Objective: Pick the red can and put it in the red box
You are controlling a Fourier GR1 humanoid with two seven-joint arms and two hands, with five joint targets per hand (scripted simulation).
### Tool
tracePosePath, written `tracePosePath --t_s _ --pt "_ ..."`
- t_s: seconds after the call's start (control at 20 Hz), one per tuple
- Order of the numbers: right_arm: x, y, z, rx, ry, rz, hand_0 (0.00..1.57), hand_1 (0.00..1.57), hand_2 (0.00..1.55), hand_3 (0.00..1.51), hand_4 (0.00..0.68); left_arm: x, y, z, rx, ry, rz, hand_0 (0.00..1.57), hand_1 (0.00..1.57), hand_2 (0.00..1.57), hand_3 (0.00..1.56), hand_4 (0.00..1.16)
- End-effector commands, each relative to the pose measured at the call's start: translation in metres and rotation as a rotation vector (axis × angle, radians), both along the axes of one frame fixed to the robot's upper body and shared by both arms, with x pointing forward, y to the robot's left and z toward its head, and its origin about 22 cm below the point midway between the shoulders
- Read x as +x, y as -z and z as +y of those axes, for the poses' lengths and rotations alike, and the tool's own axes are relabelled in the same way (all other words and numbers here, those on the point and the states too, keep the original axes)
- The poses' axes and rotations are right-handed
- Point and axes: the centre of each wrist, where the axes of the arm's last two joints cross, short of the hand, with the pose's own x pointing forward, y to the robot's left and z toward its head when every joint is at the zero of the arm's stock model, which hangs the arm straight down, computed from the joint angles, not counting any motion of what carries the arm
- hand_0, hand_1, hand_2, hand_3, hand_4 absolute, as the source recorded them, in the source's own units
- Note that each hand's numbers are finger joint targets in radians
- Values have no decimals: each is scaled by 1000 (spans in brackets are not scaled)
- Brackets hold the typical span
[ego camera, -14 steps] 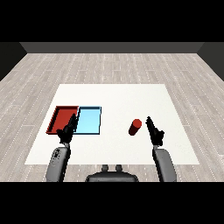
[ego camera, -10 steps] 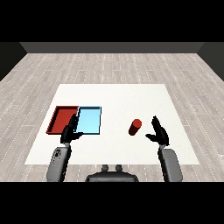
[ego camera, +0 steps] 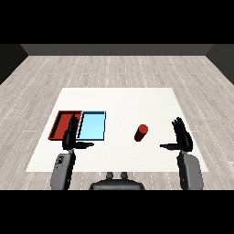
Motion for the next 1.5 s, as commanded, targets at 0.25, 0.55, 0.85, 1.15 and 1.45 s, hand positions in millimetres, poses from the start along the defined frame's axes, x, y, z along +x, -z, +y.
tracePosePath --t_s 0.25,0.55,0.85,1.15,1.45 --pt "1 8 -34 8 -30 -54 0 0 0 0 0 -7 -3 2 -20 -1 -82 0 0 0 0 0" --pt "10 10 -23 30 -53 -27 0 0 0 0 0 0 10 -10 -41 8 -92 0 0 0 0 0" --pt "35 15 4 75 -73 12 0 0 0 0 0 13 8 -19 -66 21 -82 0 0 0 0 0" --pt "39 33 12 122 -78 63 0 0 0 0 0 1 11 3 -54 -9 -105 0 0 0 0 0" --pt "40 48 50 123 -127 95 0 0 0 0 0 -20 8 12 -60 12 -97 0 0 0 0 0"
